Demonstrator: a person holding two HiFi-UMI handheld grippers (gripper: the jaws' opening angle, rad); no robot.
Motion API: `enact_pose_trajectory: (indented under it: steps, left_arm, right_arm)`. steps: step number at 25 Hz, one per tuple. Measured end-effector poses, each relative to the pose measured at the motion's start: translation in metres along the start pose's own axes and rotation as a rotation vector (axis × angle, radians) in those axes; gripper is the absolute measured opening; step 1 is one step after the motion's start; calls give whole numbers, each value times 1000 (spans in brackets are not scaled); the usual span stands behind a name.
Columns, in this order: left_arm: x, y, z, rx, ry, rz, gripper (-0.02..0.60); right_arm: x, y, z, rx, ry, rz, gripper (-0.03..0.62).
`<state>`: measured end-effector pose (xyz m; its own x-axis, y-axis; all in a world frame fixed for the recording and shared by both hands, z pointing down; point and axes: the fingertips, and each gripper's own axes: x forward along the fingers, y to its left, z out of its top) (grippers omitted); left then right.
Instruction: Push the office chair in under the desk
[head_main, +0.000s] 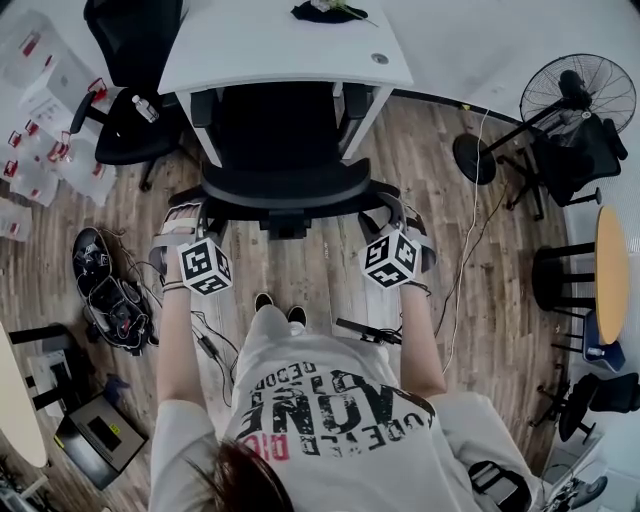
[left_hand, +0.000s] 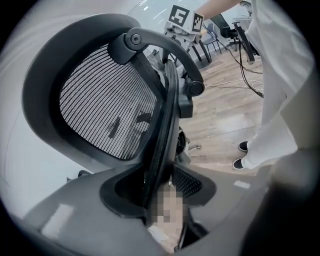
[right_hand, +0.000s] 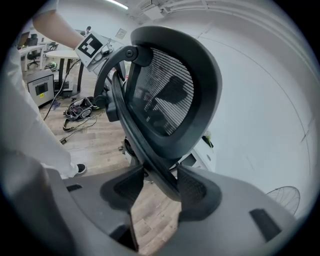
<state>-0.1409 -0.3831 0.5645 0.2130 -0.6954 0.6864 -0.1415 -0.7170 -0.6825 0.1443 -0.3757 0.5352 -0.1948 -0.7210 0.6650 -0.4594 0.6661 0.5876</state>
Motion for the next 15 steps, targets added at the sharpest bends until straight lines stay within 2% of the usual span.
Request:
enact_pose_trajectory:
  steps: [15]
  left_arm:
    - [35, 32, 5, 11, -21, 18, 181]
  right_arm:
    - [37, -34, 2, 17, 46, -6, 192]
